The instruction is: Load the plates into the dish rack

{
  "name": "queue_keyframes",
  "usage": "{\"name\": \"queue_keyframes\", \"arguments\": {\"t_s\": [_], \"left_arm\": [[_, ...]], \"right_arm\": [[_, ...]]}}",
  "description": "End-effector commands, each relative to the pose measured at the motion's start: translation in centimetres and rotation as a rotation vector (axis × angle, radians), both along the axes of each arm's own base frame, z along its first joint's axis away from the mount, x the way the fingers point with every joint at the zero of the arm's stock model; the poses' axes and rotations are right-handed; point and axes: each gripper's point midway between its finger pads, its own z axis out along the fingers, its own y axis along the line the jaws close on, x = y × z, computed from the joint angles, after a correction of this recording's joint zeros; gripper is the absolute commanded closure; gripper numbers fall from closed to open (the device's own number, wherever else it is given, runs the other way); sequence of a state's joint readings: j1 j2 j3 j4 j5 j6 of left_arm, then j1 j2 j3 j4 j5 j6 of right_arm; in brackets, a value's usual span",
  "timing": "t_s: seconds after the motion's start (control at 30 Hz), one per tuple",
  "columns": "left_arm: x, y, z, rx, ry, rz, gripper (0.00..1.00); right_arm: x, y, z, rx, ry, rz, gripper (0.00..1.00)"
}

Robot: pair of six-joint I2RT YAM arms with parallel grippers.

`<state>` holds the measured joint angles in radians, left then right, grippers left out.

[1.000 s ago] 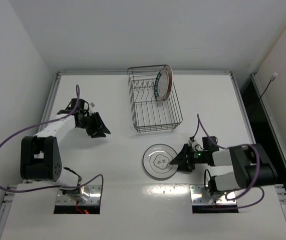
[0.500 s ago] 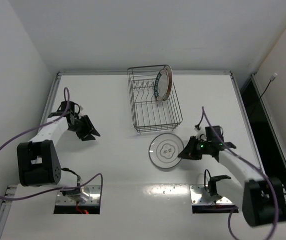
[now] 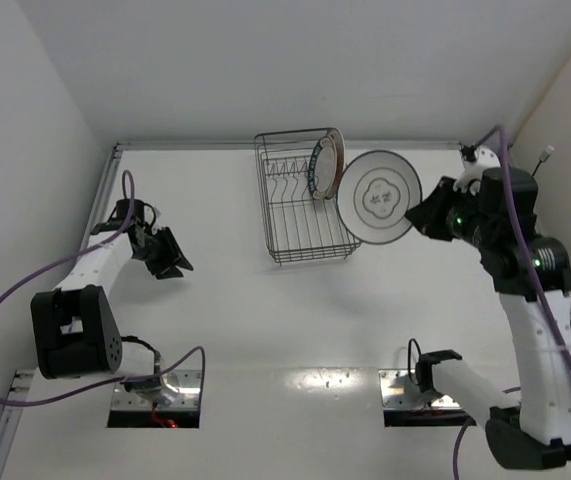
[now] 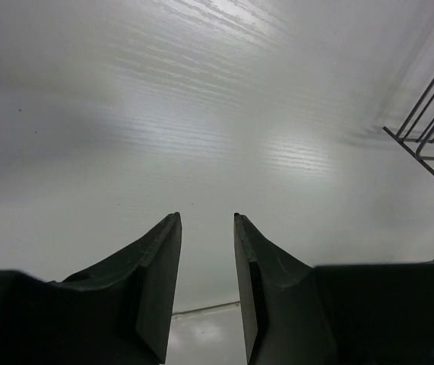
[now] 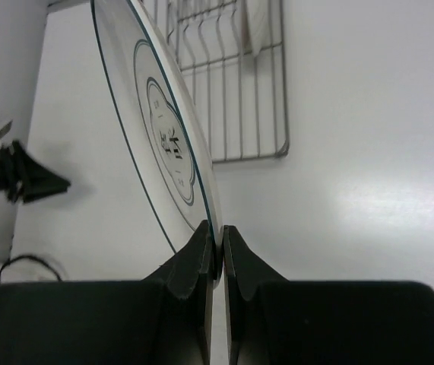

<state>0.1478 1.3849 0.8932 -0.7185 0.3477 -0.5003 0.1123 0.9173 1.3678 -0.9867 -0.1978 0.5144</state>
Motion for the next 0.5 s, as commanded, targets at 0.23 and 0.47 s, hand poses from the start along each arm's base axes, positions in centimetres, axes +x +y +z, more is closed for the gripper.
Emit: {"name": "queue_keyframes", "arguments": {"t_s": [0.23, 0.47], "left_arm": [[2.0, 0.9, 0.9, 0.030, -0.001, 0.017, 0.69], [2.4, -0.5, 1.5, 0.065, 0.007, -0.034, 0.69]], "right_arm": [[18.1, 1.6, -1.8, -0.207, -0.074, -0.234, 1.00], [26.5, 7.0, -4.0, -0.430, -0.065, -0.267, 1.00]]}}
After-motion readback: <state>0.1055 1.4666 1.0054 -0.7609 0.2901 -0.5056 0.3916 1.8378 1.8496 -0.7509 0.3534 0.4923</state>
